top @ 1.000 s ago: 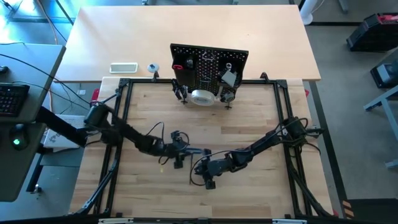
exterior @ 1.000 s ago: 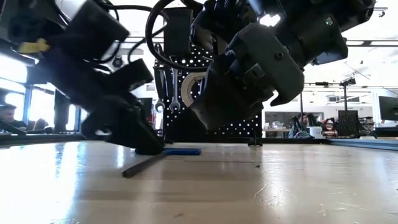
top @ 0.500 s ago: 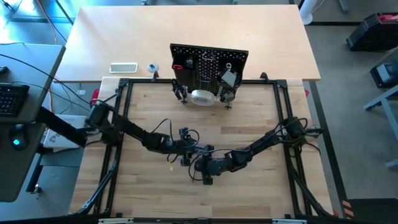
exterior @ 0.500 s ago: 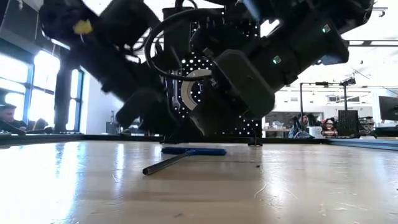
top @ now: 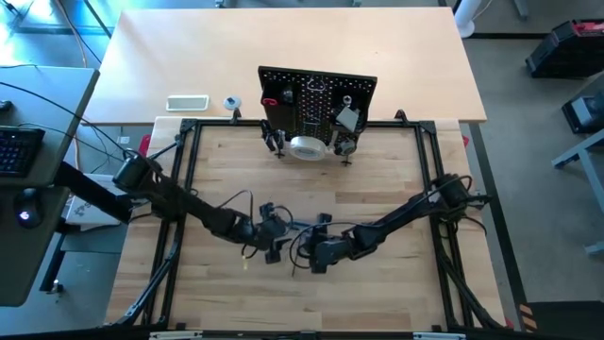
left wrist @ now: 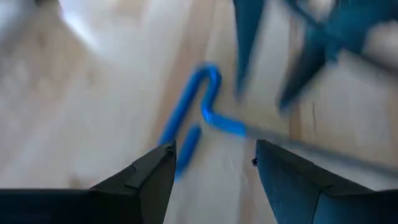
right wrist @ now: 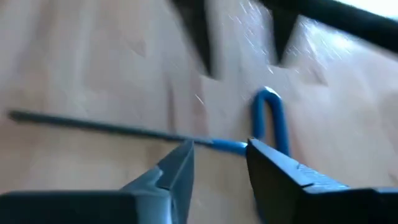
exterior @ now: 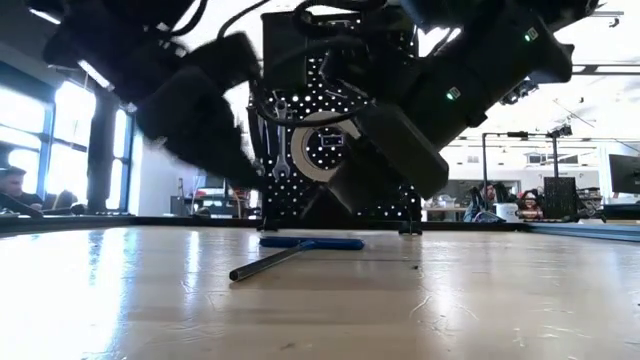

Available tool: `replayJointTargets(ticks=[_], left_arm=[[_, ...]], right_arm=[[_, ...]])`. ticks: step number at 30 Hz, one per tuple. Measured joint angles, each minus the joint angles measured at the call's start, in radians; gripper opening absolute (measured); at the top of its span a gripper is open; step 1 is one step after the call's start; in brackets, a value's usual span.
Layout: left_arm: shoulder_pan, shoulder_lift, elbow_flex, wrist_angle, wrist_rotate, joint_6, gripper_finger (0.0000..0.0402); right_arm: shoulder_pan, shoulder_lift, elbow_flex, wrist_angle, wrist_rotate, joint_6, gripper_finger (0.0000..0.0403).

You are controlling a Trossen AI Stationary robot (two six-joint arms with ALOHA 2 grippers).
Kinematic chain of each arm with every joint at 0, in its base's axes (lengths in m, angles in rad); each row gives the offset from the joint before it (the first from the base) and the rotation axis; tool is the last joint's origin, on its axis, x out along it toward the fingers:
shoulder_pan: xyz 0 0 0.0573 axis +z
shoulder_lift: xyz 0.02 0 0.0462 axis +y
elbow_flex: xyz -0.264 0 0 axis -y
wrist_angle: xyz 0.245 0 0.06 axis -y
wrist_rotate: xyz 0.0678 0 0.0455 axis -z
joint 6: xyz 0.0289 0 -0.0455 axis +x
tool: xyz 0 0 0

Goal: Hang tools onto peg board
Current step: Hang the blue allen wrench on the pegboard

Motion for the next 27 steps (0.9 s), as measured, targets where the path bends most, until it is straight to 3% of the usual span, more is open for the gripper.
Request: replayJointTargets(ticks=[5, 11, 21, 27], left_arm=[[-0.049, 0.059, -0.001, 0.044, 0.02, -0.112, 0.0213], [-0.079, 0.153, 0.012, 0.198, 0.007, -0.175, 0.0213], [-0.069, 0.16, 0.015, 0.047, -0.11, -0.304, 0.0213], [-0.028, 0.163, 0.017, -0.025, -0.107, -0.3, 0.0213]], right_arm=[[-0.02, -0.029, 0.0, -0.145, 0.042, 0.047, 0.0173], [-0.067, -0.03, 0.0, -0.199, 0.021, 0.057, 0.0184], [-0.179, -0.032, 0.002, -0.221, -0.278, 0.053, 0.0184], [-0.191, -0.033, 0.003, -0.236, -0.335, 0.112, 0.0184]])
